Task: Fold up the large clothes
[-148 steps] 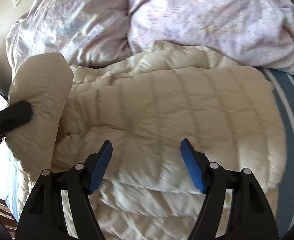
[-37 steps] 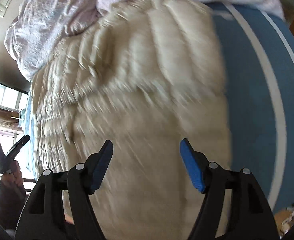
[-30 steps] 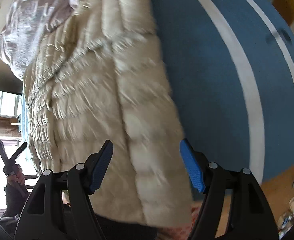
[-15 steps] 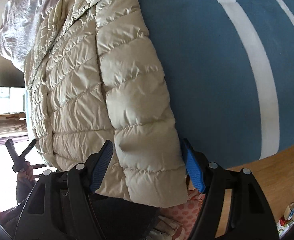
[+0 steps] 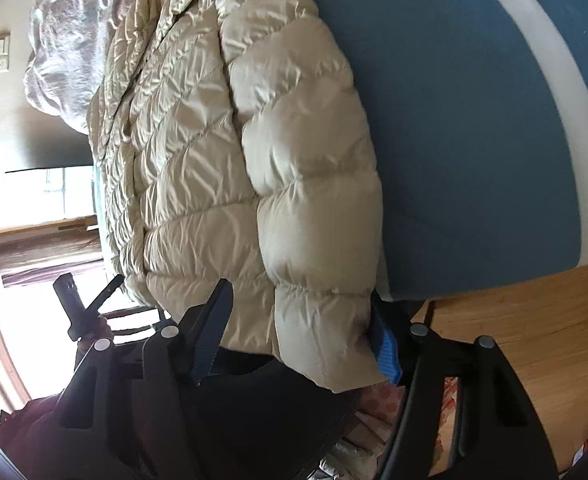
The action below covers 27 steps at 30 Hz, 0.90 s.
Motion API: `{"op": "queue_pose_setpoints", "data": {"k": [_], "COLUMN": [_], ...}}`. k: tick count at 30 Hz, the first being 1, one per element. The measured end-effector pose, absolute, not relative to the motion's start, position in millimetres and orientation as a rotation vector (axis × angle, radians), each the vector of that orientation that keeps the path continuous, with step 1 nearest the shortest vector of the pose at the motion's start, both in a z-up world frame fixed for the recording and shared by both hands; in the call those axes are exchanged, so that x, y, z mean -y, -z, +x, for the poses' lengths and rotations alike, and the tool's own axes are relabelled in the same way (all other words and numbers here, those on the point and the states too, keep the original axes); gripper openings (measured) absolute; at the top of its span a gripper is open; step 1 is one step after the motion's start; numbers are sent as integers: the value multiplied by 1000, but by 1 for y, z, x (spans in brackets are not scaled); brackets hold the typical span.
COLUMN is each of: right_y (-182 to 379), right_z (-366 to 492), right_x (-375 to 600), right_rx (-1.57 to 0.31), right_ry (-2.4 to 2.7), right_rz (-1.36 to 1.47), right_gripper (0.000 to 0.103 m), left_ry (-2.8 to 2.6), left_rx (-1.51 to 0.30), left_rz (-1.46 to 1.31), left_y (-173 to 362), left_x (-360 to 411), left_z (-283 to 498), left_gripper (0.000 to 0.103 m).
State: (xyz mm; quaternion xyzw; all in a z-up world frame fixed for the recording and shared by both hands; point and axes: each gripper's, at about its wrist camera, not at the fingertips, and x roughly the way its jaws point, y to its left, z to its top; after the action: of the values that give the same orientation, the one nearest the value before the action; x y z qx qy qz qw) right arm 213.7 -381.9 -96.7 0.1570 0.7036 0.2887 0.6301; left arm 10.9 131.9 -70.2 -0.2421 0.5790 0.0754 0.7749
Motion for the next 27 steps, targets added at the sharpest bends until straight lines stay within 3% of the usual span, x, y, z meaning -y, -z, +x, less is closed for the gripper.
{"op": "queue_pose_setpoints", "data": {"k": [9, 14, 16, 19, 21, 27], "right_y": [100, 102, 102, 100, 97, 93], "right_z": [211, 211, 211, 211, 212, 214], "right_x": [370, 366, 367, 367, 365, 368], "right_rx": [-1624, -1634, -1639, -1636, -1628, -1610], "right_ry": [-698, -705, -708, -711, -715, -724], "right_rz": [359, 358, 350, 339, 333, 311], "right_gripper": [62, 44, 31, 21, 18, 13], "left_ry": [-129, -121, -129, -139, -145, -156], "left_rx": [-1275, -1288, -1293, -1297, -1297, -1282], "left_rz": [-521, -528, -527, -526, -520, -480], "left_y": [70, 72, 73, 72, 72, 67], "left_x": [-116, -112, -112, -113, -114, -109], "left_z": [8, 8, 9, 10, 10, 11], "left_gripper": [55, 45, 39, 26, 18, 8]}}
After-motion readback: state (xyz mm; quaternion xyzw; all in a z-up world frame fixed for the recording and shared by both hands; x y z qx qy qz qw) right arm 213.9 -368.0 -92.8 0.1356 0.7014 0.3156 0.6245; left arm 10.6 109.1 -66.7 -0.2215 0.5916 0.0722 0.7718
